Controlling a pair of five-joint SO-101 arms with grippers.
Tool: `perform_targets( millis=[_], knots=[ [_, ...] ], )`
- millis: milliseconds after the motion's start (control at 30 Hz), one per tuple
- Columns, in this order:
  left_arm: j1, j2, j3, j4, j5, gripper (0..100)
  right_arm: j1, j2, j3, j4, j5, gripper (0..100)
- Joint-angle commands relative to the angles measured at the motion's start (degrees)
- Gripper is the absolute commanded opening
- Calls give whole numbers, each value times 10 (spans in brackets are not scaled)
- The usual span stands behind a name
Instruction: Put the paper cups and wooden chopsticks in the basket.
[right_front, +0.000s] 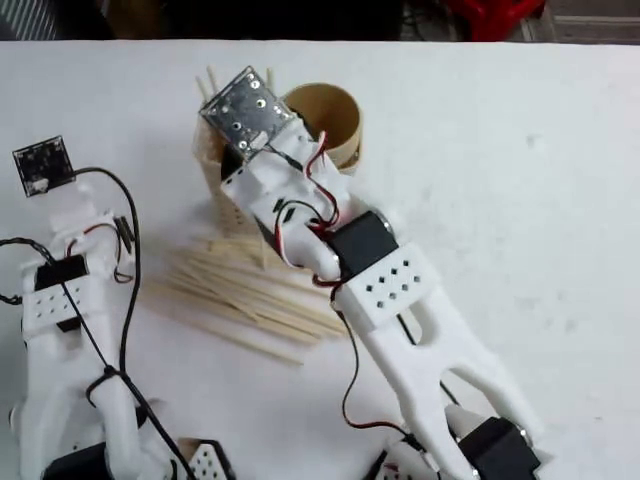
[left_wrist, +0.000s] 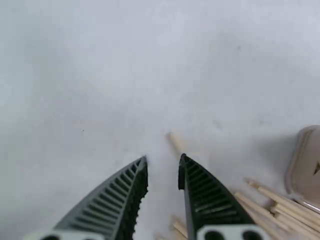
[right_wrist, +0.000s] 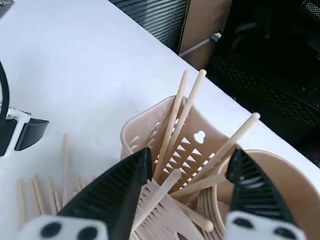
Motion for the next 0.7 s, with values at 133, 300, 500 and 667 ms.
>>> perform_targets(
  millis=[133, 300, 500, 667],
  knots=[
    [0, 0, -3, -11, 4, 121, 5, 8, 37, -8, -8, 175],
    [0, 0, -3, -11, 4, 121, 6, 7, 65, -43, -8, 98],
    [0, 0, -3, -11, 4, 121, 1, 3, 68, -41, -8, 170],
    [0, 0, -3, -11, 4, 121, 1, 1, 62, -26, -8, 245]
  ],
)
